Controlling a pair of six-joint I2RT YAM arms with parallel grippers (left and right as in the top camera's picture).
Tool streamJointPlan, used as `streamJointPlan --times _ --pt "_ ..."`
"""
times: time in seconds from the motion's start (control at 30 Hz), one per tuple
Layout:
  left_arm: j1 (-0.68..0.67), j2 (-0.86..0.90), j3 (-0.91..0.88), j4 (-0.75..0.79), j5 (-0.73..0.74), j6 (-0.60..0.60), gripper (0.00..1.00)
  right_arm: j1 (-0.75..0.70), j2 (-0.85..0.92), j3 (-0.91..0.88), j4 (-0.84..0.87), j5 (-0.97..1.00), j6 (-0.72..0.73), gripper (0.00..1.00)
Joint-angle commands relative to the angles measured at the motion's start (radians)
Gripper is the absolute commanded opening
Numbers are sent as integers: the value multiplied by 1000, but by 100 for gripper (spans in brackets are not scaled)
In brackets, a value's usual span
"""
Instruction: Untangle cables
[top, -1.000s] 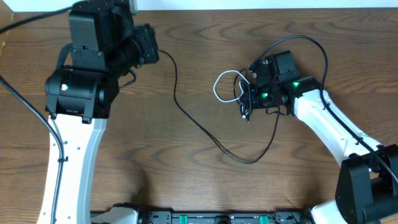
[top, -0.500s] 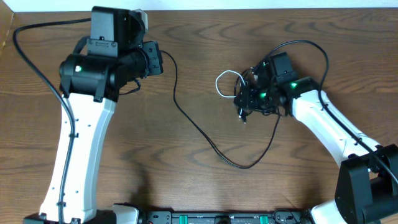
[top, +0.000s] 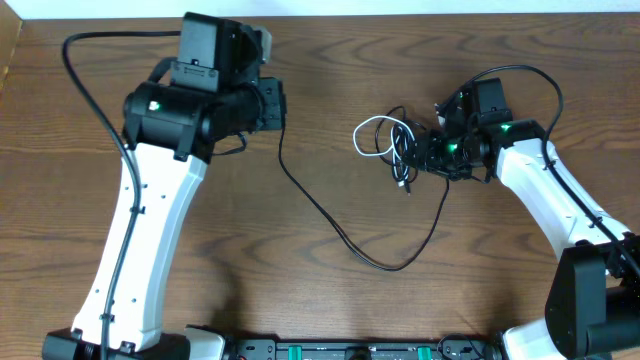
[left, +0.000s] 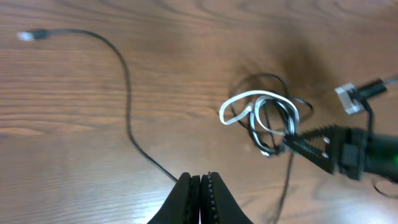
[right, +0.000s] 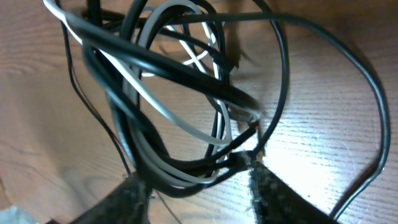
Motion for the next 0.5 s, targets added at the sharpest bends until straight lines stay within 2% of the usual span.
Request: streamJointPlan --times 0.0,0.23,0.33,0.47 --pt "-27 45 -18 -3 72 22 7 -7 -6 15 25 33 -20 37" --pt "-58 94 -18 -3 78 22 7 -6 -6 15 46 33 -27 6" --pt "-57 98 -18 2 77 22 7 -1 -5 15 42 76 -25 1" --pt "-58 98 -18 12 78 22 7 2 -1 13 14 311 80 1"
